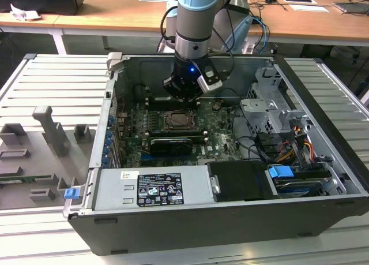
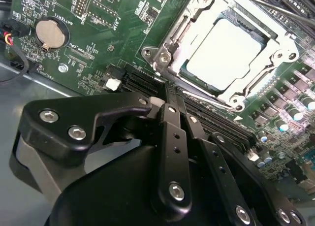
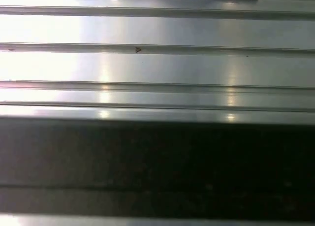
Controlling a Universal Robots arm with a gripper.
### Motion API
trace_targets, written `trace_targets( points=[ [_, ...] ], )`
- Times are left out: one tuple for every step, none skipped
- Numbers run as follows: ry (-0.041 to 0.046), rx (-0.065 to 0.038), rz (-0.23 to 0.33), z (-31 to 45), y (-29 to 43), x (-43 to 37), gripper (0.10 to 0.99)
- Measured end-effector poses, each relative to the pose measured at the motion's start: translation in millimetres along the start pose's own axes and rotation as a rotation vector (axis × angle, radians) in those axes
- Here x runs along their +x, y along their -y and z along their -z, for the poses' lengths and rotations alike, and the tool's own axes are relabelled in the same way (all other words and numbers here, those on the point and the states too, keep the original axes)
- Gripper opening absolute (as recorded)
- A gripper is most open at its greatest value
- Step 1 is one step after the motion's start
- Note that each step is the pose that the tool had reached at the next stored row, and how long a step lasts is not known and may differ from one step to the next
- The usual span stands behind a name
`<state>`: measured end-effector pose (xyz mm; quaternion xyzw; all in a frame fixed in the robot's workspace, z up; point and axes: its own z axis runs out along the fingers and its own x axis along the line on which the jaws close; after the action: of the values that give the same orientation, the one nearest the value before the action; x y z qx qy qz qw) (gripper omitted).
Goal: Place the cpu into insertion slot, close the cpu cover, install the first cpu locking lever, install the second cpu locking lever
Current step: 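Install the first cpu locking lever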
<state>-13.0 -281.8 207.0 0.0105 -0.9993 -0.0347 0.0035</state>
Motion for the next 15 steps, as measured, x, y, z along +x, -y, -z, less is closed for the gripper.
trace_targets(
  points=[
    [0.0000,0.001,0.000,-0.6,0.1,-0.1,0.106],
    [0.0000,0.002,0.000,-1.2,0.1,-0.3,0.106],
    [-0.0001,0.002,0.000,-1.4,0.1,-0.4,0.106],
    [-0.0002,0.003,0.000,-1.6,0.1,-0.5,0.106],
    [-0.0001,0.004,0.000,-1.9,0.1,-0.5,0.106],
    [-0.0002,0.005,0.000,-2.1,0.2,-0.6,0.106],
    [-0.0002,0.007,0.000,-2.4,0.2,-0.7,0.106],
    [-0.0005,0.008,0.000,-2.7,0.3,-0.7,0.106],
    [-0.0004,0.009,0.000,-3.4,0.4,-0.9,0.106],
    [0.0001,0.009,0.000,-4.0,0.3,-1.0,0.106],
    [0.0004,0.008,0.000,-4.7,0.1,-1.2,0.106],
    [0.0000,0.009,0.000,-4.9,0.3,-1.2,0.106],
    [-0.0002,0.009,0.000,-5.3,0.4,-1.2,0.106],
    [-0.0002,0.009,0.000,-5.4,0.5,-1.2,0.106],
    [-0.0003,0.008,0.000,-5.4,0.5,-1.2,0.106]
  ],
)
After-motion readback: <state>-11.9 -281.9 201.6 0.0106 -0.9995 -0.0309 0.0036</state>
